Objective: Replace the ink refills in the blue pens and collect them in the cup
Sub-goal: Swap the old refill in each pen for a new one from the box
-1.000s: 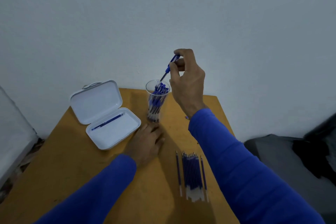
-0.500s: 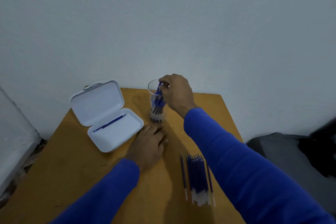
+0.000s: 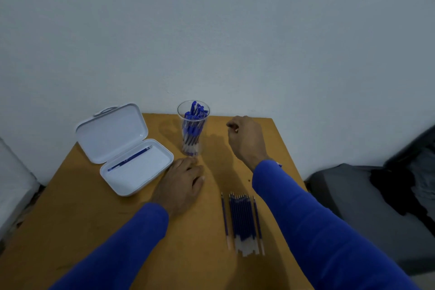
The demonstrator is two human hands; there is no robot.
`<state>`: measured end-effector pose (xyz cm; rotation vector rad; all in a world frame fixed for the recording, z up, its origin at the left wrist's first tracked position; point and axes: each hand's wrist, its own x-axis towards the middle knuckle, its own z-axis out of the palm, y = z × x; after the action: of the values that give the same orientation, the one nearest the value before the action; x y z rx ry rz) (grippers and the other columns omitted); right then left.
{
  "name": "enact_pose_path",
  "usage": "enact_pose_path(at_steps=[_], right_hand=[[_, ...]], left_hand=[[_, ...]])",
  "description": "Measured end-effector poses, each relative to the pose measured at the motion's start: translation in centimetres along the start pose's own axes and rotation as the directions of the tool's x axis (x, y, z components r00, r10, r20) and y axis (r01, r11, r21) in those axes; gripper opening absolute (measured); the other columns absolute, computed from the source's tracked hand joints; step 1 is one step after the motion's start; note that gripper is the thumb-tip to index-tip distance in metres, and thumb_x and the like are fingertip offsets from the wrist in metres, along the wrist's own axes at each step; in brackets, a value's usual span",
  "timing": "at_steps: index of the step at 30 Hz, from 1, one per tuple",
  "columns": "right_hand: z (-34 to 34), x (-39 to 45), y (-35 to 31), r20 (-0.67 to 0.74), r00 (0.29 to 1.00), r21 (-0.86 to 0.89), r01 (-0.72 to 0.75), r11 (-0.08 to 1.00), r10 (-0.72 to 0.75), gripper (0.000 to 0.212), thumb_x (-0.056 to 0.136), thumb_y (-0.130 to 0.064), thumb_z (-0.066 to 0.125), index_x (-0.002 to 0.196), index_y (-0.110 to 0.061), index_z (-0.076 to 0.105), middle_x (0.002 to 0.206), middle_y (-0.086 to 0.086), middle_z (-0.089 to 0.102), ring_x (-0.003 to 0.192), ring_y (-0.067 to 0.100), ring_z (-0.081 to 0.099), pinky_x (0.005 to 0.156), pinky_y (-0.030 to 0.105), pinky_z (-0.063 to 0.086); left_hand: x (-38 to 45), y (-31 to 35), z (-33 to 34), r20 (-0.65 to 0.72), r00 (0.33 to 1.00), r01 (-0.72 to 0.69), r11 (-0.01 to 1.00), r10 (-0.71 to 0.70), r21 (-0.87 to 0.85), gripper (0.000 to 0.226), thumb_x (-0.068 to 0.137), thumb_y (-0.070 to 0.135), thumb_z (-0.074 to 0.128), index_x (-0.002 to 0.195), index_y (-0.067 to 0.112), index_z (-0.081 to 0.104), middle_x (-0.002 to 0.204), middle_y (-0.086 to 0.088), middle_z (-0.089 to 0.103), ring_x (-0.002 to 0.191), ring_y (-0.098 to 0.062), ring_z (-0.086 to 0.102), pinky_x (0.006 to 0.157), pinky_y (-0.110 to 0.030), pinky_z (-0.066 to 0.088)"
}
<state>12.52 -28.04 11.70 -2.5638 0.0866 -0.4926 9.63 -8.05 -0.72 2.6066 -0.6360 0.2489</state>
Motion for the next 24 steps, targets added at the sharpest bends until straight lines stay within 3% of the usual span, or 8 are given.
enact_pose_path(at_steps=[3,5,9,13,24], right_hand=[[0.5,-1.0,3.6,0.099,0.985,-0.122,-0.131,0.984,0.144,0.028,0.099,-0.006,0.056,0.12,-0.013,0.072,0.112,0.009,0.072,0.093,0.022,0.067,0.081,0.035,0.058],[0.7,-1.7,5.3,0.148,0.974,-0.226,-0.136,0.965,0.172,0.026,0.097,-0.003,0.056,0.114,-0.013,0.073,0.108,0.009,0.069,0.088,0.022,0.063,0.074,0.034,0.055],[1.1,-2.4,7.2,0.228,0.958,-0.342,-0.088,0.936,0.173,0.025,0.098,-0.003,0.056,0.117,-0.013,0.068,0.113,0.009,0.06,0.093,0.023,0.057,0.082,0.033,0.053],[1.6,-3.0,7.9,0.209,0.967,-0.335,-0.066,0.94,0.143,0.033,0.1,-0.006,0.058,0.132,-0.013,0.061,0.125,0.01,0.054,0.105,0.023,0.057,0.091,0.033,0.052],[3.2,-3.2,8.6,0.161,0.983,-0.316,-0.03,0.948,0.085,0.028,0.101,-0.006,0.055,0.128,-0.013,0.058,0.127,0.008,0.049,0.105,0.022,0.057,0.09,0.04,0.057]], left_hand=[[0.0,0.0,0.0,0.006,1.0,0.009,1.0,-0.009,0.007,0.042,0.102,0.046,0.045,0.135,0.026,0.062,0.149,0.007,0.048,0.137,-0.013,0.038,0.117,-0.035,0.035],[0.0,0.1,-0.1,0.003,1.0,0.006,1.0,-0.006,0.006,0.042,0.102,0.045,0.046,0.135,0.025,0.062,0.148,0.006,0.048,0.137,-0.012,0.037,0.116,-0.036,0.036],[0.0,0.3,-0.2,-0.003,1.0,0.009,1.0,-0.009,0.013,0.042,0.102,0.044,0.047,0.136,0.024,0.061,0.148,0.005,0.048,0.138,-0.013,0.037,0.116,-0.035,0.035],[0.0,0.2,-0.2,0.006,1.0,0.008,1.0,-0.008,0.009,0.043,0.103,0.045,0.045,0.137,0.024,0.06,0.149,0.005,0.047,0.138,-0.012,0.036,0.117,-0.036,0.035],[-0.1,0.2,-0.3,0.011,1.0,0.012,1.0,-0.012,0.007,0.043,0.103,0.044,0.044,0.138,0.025,0.059,0.15,0.006,0.045,0.139,-0.011,0.035,0.117,-0.034,0.034]])
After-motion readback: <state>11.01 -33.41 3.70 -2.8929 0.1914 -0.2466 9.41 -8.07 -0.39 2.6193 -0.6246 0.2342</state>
